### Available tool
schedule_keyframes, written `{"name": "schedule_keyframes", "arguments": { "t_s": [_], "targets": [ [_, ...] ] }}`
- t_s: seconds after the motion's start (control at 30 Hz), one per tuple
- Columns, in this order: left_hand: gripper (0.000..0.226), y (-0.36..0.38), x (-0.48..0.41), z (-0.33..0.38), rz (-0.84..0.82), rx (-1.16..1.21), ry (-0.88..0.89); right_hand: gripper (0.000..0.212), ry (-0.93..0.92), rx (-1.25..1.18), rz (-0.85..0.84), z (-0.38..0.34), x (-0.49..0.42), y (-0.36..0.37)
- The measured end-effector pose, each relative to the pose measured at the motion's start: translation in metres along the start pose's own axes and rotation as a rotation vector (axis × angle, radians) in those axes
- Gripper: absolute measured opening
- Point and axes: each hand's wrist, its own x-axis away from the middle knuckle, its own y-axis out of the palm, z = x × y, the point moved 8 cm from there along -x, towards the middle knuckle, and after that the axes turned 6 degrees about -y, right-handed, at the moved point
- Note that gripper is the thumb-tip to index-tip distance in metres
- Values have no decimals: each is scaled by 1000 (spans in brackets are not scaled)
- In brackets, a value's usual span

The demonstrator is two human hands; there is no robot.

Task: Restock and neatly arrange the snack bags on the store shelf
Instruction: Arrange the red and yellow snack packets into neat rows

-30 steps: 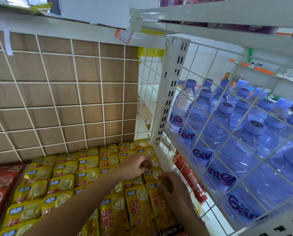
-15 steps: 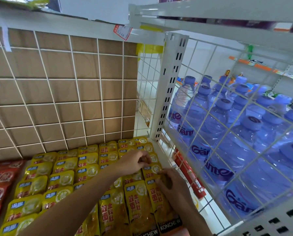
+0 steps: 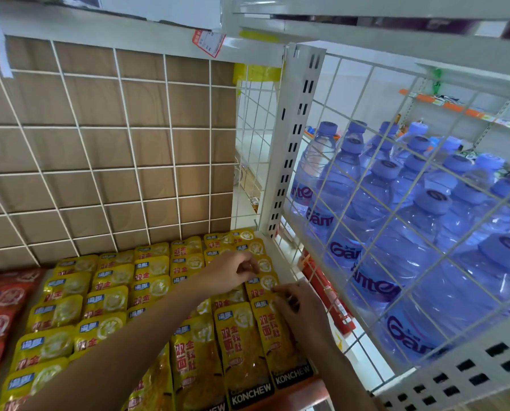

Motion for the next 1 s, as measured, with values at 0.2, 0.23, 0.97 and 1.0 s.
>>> {"name": "schedule_keyframes", "arguments": {
  "t_s": [0.2,0.23,0.97,1.0],
  "targets": [
    [15,-18,3,5,100,-5,14,19,-4,-62,40,-2,-1,-3],
    [17,-22,4,5,126,-14,18,18,-16,-73,43,-4,-1,-3],
    [27,-25,15,2,181,-126,-37,46,-121,-29,-54,-8,-11,15],
    [26,-26,13,1,179,-111,-51,45,-129,-18,-51,-9,-10,15]
  ]
}}
